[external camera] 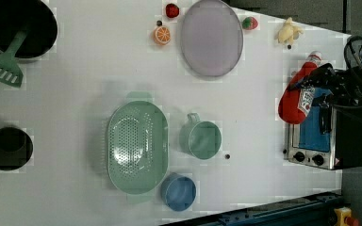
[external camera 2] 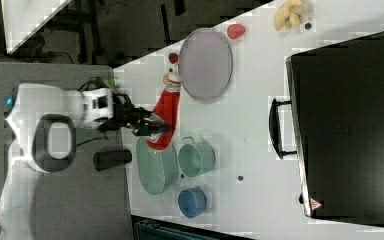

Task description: Pick ketchup from strainer and place it on the table

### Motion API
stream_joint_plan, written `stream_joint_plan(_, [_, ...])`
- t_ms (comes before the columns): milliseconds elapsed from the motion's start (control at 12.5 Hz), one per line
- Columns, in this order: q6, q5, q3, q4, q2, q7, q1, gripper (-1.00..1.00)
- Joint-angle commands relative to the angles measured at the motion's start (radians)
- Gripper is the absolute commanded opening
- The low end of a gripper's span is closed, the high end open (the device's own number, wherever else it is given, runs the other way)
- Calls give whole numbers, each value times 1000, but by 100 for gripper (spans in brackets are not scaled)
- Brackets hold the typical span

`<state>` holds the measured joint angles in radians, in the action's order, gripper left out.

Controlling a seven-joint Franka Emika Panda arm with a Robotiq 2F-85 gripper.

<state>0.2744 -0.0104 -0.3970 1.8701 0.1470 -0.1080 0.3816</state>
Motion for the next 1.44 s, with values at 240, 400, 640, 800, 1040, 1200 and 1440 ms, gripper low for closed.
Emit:
stream_joint_plan(240, [162, 1, 64, 166, -26, -130, 10, 21])
stream_joint_plan(400, [288, 1, 79, 259, -16, -130, 10, 21])
stream_joint_plan(640, [456, 0, 77, 368, 32, -130, 8, 21])
stream_joint_plan(800, [531, -5, 79, 407, 76, -130, 8, 21])
stream_joint_plan(1040, [587, -89, 92, 417, 132, -130, 9, 47])
stream_joint_plan(1200, [595, -116, 92, 414, 133, -130, 9, 91])
stream_joint_plan(1440, [592, -103, 73, 390, 71, -116, 9, 100])
